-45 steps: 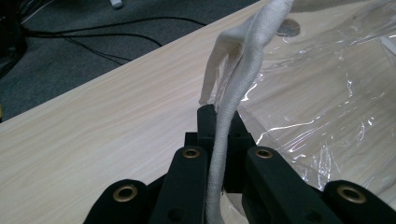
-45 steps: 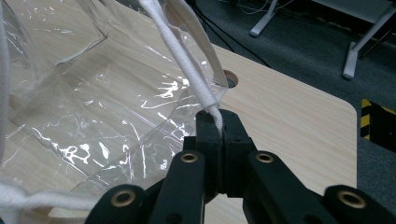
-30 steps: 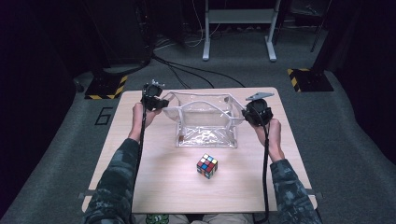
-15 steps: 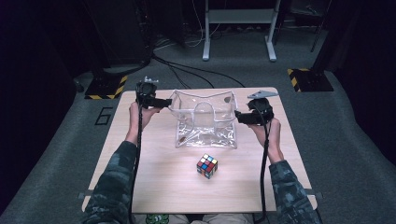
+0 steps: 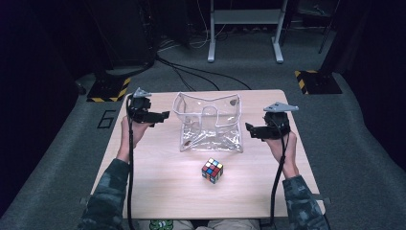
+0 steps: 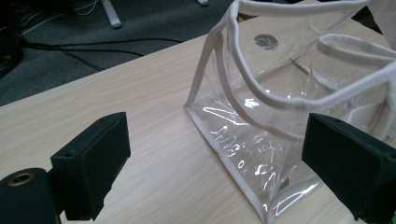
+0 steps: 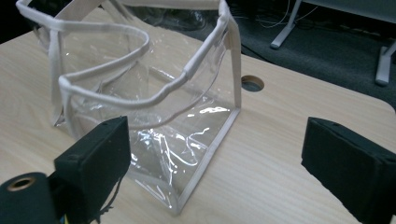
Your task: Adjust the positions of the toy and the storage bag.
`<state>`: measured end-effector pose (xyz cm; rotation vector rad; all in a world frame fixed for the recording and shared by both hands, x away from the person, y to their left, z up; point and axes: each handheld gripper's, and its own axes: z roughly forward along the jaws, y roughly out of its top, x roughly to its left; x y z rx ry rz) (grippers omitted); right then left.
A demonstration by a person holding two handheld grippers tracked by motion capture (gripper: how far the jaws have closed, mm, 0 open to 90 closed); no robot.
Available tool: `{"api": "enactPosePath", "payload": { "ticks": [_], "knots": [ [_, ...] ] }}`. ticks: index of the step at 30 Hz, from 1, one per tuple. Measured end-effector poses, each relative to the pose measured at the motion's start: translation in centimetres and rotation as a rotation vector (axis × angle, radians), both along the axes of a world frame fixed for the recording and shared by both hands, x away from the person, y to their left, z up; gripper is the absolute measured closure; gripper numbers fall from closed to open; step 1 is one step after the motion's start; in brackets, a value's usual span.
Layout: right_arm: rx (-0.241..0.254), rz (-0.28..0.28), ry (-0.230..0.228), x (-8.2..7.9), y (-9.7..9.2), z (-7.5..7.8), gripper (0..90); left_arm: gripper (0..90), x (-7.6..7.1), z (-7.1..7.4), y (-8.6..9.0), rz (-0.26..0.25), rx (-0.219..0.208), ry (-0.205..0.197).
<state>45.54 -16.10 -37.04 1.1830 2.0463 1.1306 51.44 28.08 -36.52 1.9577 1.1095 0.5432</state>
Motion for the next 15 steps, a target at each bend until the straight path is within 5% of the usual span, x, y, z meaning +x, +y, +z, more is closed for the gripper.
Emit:
{"api": "enactPosePath", "payload": {
  "ticks": [7, 15],
  "knots": [
    [-0.016, -0.002, -0.001, -2.0, -0.6, -1.8, 0.0, 6.4, -2.4, -2.3, 1.5, 0.009, 0.024, 0.006],
    [-0.040, -0.025, 0.002, -3.6, -1.1, -5.2, 0.0, 3.3, -4.8, -6.4, 3.5, 0.015, 0.033, 0.062]
  ]
}}
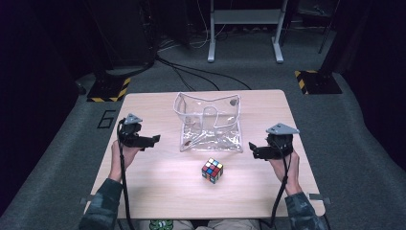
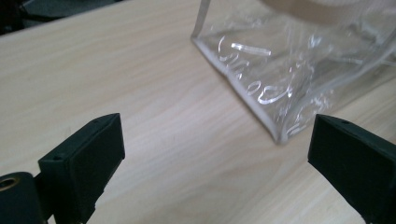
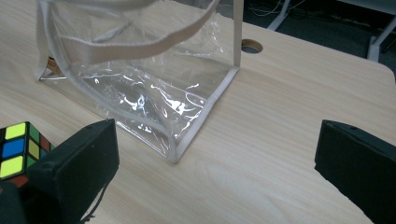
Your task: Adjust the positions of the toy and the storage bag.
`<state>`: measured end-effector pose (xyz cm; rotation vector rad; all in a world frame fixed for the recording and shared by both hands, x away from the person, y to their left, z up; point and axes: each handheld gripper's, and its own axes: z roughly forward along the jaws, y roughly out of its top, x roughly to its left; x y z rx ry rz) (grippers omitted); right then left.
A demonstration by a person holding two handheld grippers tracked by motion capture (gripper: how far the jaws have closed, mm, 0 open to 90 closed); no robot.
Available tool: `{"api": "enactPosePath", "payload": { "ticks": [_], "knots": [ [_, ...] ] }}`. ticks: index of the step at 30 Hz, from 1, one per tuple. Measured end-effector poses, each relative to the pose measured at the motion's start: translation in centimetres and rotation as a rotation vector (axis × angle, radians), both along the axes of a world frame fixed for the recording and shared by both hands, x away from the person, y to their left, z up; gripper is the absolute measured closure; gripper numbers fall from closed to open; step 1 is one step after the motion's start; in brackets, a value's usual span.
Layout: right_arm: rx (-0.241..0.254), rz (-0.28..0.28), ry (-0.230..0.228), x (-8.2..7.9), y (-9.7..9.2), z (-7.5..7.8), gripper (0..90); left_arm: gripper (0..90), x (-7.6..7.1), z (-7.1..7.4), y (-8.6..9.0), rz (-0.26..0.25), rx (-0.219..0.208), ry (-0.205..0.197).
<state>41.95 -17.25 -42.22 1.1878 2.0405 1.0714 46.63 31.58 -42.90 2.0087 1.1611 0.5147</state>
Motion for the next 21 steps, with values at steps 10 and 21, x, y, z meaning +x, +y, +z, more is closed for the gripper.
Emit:
{"api": "enactPosePath", "payload": {
  "ticks": [10, 21],
  "knots": [
    [-0.016, -0.032, 0.113, -0.9, -0.5, -6.5, 0.0, 1.4, -2.3, -5.2, 3.1, 0.070, -0.035, 0.050],
    [-0.030, -0.036, 0.195, -0.4, -1.0, -10.4, 0.0, 0.1, -4.0, -9.1, 4.3, 0.129, -0.037, 0.039]
  ]
}}
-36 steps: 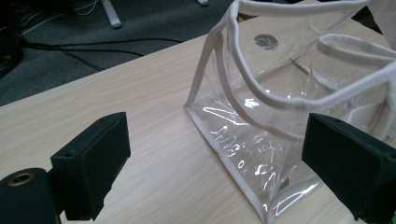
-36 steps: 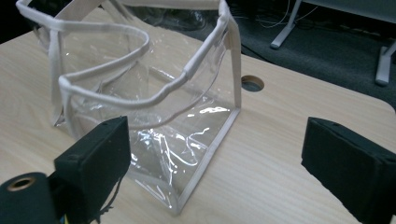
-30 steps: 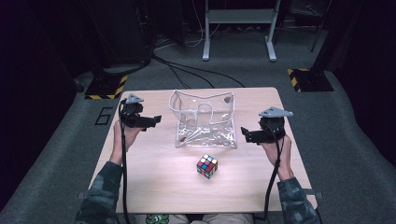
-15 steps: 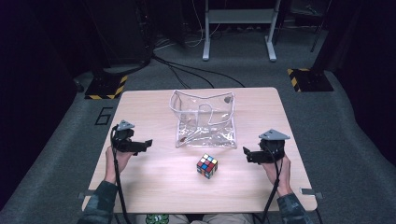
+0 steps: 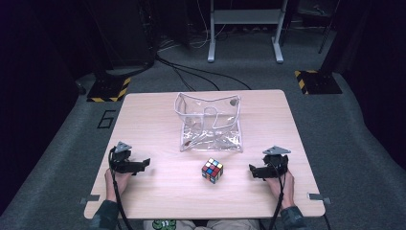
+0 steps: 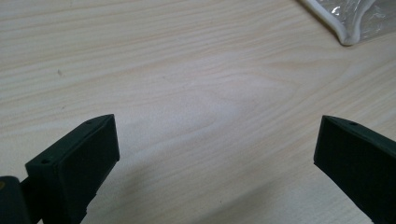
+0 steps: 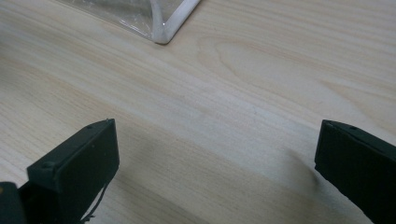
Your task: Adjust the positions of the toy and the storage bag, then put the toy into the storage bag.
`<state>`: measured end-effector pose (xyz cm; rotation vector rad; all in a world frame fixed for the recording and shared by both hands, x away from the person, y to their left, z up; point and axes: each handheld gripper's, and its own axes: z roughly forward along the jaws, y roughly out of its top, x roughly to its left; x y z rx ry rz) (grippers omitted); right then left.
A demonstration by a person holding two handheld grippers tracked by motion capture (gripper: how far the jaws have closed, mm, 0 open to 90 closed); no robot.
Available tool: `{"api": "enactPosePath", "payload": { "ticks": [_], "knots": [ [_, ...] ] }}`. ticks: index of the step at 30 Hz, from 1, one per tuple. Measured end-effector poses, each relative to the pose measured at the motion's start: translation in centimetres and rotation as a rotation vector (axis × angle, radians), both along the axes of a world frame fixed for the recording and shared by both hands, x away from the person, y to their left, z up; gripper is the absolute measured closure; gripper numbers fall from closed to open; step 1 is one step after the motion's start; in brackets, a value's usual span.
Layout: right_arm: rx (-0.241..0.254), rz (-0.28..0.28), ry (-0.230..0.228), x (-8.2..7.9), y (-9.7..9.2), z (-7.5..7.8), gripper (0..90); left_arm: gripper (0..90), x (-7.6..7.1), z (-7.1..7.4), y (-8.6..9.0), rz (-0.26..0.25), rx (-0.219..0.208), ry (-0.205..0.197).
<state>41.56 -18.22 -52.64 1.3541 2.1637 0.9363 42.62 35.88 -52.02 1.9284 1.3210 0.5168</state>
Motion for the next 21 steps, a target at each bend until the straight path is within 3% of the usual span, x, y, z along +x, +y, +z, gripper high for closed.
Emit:
{"api": "enactPosePath", "payload": {
  "ticks": [1, 4, 7, 21],
  "knots": [
    [0.000, -0.005, -0.011, -0.1, 0.1, 0.1, 0.0, 0.1, -0.1, -0.2, -0.1, 0.011, 0.027, -0.005],
    [-0.030, 0.001, 0.015, 0.0, 0.5, -0.1, 0.0, 0.3, -0.2, -1.0, -0.5, 0.035, 0.026, 0.013],
    [-0.029, 0.002, 0.014, 0.2, 0.5, -0.2, 0.0, 0.6, -0.2, -1.0, -1.2, 0.032, 0.084, 0.027],
    [-0.012, -0.018, 0.023, 0.2, 0.5, -0.2, 0.0, 0.4, -0.1, -1.1, -1.4, 0.038, 0.085, 0.026]
  ]
}}
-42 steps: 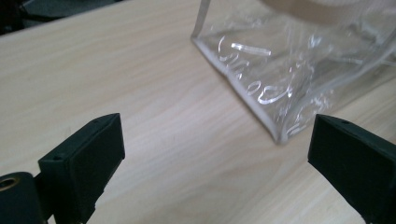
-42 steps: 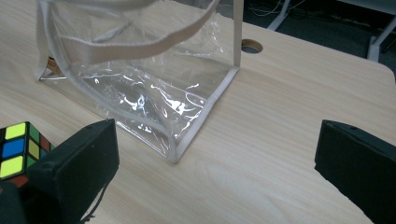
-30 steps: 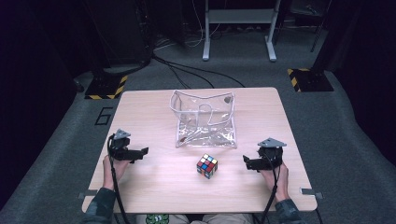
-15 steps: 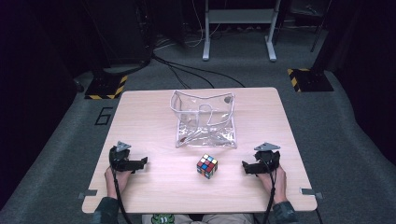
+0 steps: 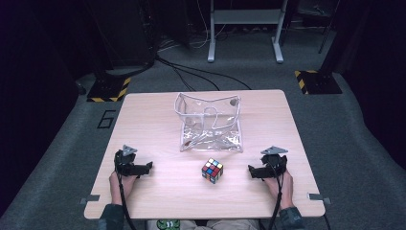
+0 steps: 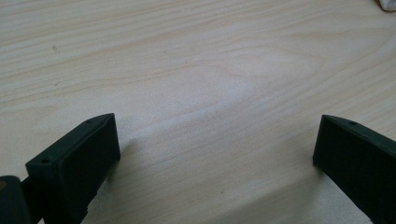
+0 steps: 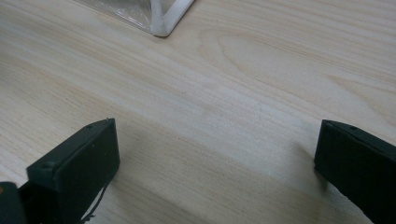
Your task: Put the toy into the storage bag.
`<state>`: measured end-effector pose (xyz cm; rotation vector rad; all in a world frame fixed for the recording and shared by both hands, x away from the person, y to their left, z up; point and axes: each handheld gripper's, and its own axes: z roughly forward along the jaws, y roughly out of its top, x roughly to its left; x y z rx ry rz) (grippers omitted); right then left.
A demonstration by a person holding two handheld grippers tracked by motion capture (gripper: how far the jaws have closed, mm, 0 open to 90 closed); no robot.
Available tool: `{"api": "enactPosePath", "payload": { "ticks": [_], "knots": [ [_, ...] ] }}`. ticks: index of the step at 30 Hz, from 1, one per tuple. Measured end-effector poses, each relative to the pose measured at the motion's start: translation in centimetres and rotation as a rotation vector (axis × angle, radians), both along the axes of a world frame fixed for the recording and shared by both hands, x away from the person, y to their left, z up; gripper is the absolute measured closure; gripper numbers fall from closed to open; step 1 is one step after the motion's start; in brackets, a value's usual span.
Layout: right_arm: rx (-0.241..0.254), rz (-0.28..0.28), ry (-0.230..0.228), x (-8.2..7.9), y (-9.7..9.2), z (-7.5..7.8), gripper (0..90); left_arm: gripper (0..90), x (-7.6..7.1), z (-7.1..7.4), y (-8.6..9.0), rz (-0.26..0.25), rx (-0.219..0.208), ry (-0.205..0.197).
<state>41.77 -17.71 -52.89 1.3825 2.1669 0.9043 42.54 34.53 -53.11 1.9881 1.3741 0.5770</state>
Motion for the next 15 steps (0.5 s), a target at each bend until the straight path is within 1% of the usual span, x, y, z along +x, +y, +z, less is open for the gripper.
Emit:
{"api": "enactPosePath", "payload": {
  "ticks": [9, 11, 15],
  "knots": [
    [-0.002, -0.010, 0.003, -0.02, 0.02, 0.02, 0.0, 0.5, -0.10, -0.01, -0.06, 0.013, 0.000, -0.003],
    [0.000, -0.011, 0.003, -0.04, 0.01, 0.02, 0.0, 0.5, -0.12, 0.00, -0.03, 0.046, -0.003, 0.001],
    [-0.002, -0.021, 0.002, 0.04, 0.00, 0.01, 0.0, 0.5, -0.10, 0.02, 0.03, 0.050, 0.001, 0.002]
  ]
}}
